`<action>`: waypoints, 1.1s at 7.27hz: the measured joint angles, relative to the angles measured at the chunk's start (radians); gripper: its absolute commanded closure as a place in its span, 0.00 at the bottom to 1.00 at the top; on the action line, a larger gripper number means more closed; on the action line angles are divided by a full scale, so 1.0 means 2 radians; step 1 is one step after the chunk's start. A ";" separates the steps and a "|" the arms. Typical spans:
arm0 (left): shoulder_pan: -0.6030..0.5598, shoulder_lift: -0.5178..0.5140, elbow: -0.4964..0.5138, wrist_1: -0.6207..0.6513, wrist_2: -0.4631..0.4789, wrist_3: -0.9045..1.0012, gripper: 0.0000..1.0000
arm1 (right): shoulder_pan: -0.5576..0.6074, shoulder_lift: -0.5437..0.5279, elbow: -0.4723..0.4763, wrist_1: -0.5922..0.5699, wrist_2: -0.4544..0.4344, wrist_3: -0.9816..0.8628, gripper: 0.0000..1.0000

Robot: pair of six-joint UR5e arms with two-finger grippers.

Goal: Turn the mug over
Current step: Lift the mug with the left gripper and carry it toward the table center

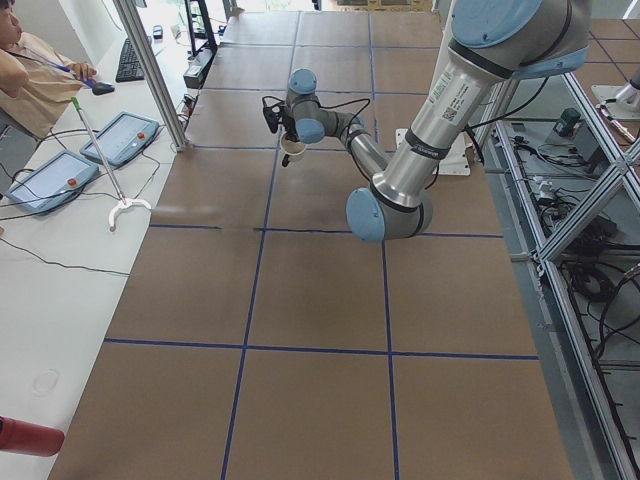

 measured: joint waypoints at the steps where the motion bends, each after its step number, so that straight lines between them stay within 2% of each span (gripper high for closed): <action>1: 0.028 -0.033 0.006 0.072 0.016 -0.002 1.00 | 0.000 0.000 0.000 0.000 0.000 0.000 0.00; 3: 0.070 -0.083 0.042 0.151 0.035 -0.006 1.00 | 0.000 0.000 0.000 0.000 0.000 0.000 0.00; 5: 0.085 -0.105 0.075 0.166 0.054 -0.007 1.00 | 0.000 0.000 0.000 0.000 0.000 0.000 0.00; 6: 0.087 -0.112 0.087 0.166 0.057 -0.007 0.13 | 0.000 0.000 0.000 0.000 0.000 0.000 0.00; 7: 0.087 -0.117 0.094 0.166 0.060 -0.007 0.00 | 0.000 0.000 0.000 0.000 0.000 0.000 0.00; 8: 0.088 -0.118 0.095 0.166 0.067 -0.007 0.00 | 0.000 0.000 0.000 0.000 0.000 0.000 0.00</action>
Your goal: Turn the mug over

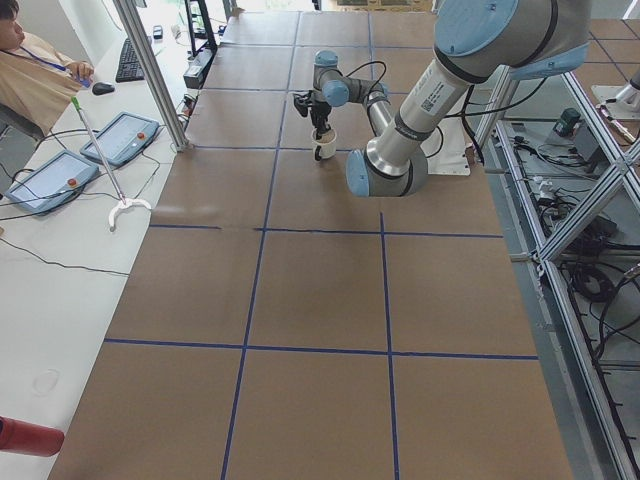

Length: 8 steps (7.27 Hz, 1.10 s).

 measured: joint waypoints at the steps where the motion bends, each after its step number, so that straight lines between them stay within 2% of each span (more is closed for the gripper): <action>1: 0.001 0.003 -0.014 -0.001 0.006 0.001 0.00 | 0.000 0.000 0.000 0.000 0.000 0.000 0.00; 2: -0.002 0.015 -0.051 0.000 0.007 0.008 0.00 | 0.000 0.000 0.000 0.000 0.000 0.000 0.00; 4: -0.031 0.073 -0.158 0.004 -0.016 0.060 0.00 | 0.000 0.000 0.000 0.000 0.000 0.000 0.00; 6: -0.090 0.149 -0.243 0.006 -0.044 0.177 0.00 | 0.000 0.000 0.000 0.000 0.000 0.000 0.00; 8: -0.185 0.252 -0.289 0.004 -0.083 0.339 0.00 | 0.000 0.000 0.000 0.000 0.000 0.000 0.00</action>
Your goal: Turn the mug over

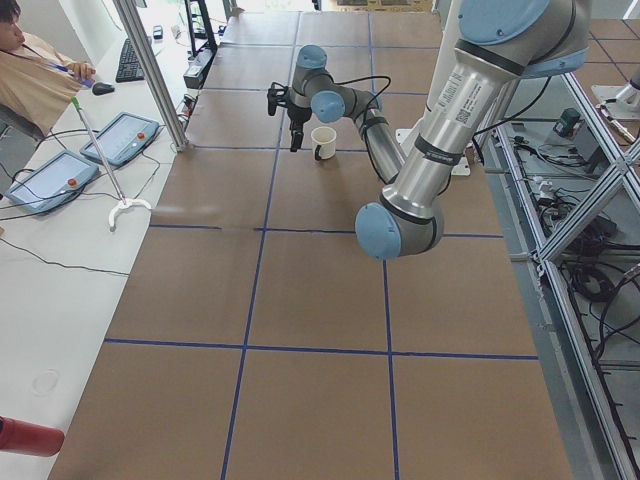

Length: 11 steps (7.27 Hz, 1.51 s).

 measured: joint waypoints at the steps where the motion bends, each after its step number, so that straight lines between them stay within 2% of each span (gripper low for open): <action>1: -0.051 0.052 -0.010 -0.007 -0.018 0.088 0.00 | 0.000 0.000 0.000 0.000 0.000 0.000 0.00; 3: -0.146 0.152 -0.007 -0.049 -0.074 0.252 0.00 | 0.000 0.000 0.000 0.000 0.000 0.000 0.00; 6: -0.284 0.282 0.091 -0.164 -0.168 0.440 0.00 | 0.000 0.000 0.000 0.000 0.000 0.000 0.00; 8: -0.339 0.317 0.136 -0.186 -0.194 0.509 0.00 | 0.000 0.000 0.000 0.000 0.000 0.000 0.00; 11: -0.368 0.326 0.135 -0.153 -0.198 0.530 0.00 | 0.000 0.000 0.000 0.000 0.000 0.000 0.00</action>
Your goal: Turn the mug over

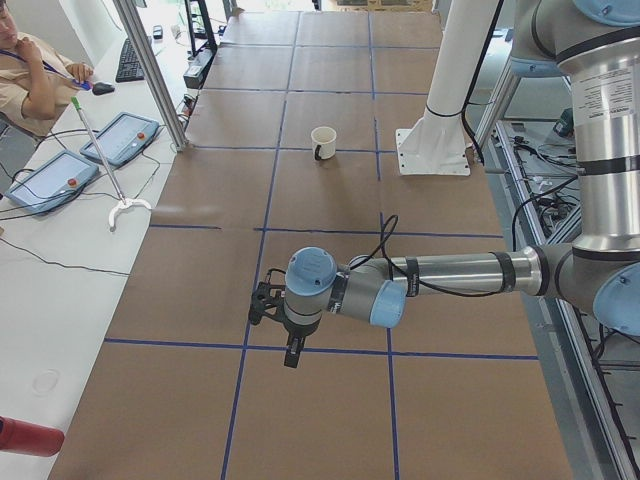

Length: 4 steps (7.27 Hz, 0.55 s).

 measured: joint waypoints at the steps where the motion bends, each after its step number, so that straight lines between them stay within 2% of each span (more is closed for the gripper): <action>1: -0.004 0.000 -0.005 0.013 0.000 0.001 0.00 | 0.000 0.000 0.000 0.000 0.000 0.000 0.00; 4: -0.006 -0.001 -0.004 0.020 0.003 0.001 0.00 | 0.000 0.000 0.000 0.000 0.000 0.000 0.00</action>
